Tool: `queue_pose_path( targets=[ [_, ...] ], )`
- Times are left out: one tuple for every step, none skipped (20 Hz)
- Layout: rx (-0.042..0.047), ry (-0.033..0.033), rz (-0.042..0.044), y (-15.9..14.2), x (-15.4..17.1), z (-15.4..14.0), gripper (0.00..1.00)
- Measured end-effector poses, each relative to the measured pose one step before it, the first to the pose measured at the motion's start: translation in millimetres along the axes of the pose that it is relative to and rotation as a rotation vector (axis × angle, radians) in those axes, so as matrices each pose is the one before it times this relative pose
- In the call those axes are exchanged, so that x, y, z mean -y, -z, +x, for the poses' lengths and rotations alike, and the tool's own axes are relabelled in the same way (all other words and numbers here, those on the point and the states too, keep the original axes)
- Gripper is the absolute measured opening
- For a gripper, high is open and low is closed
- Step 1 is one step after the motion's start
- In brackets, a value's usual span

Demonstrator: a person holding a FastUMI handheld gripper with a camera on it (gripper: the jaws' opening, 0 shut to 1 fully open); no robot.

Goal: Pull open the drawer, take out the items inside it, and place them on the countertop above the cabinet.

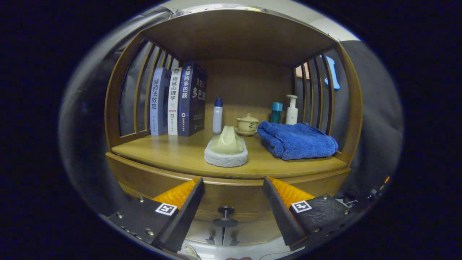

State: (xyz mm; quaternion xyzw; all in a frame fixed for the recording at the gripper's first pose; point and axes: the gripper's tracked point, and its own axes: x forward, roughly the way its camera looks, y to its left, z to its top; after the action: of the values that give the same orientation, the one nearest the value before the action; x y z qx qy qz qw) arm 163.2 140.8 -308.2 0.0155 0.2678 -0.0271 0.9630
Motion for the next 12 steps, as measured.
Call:
queue_pose_path(
  targets=[
    [0.00051,-0.00058,-0.00568,0.63,0.59,0.23,0.99],
    [0.00271,-0.00079,-0.00234,-0.31,0.27,0.10,0.99],
    [0.00055,-0.00032,0.00010,0.27,-0.69,-0.39,0.99],
    [0.00045,0.00000,0.00029,-0.39,-0.10,-0.14,0.99],
    [-0.00172,-0.00063,-0.00114,0.35,0.66,0.35,0.99],
    [-0.00220,-0.00093,-0.00047,-0.26,0.16,-0.42,0.99],
    [-0.00136,-0.00125,0.00244,0.13,0.24,-0.46,0.99],
    [-0.00166,-0.00023,-0.00152,0.04,0.36,0.28,0.99],
    [-0.00393,-0.00408,-0.01482,2.19,0.43,0.20,0.99],
    [-0.00096,-0.00620,-0.02120,0.35,-0.04,-0.82,0.98],
    [0.00866,-0.00371,-0.01819,-2.04,1.35,-4.07,0.98],
    [0.02242,-0.00707,-0.01004,-5.70,0.32,-3.97,0.98]
  ],
)
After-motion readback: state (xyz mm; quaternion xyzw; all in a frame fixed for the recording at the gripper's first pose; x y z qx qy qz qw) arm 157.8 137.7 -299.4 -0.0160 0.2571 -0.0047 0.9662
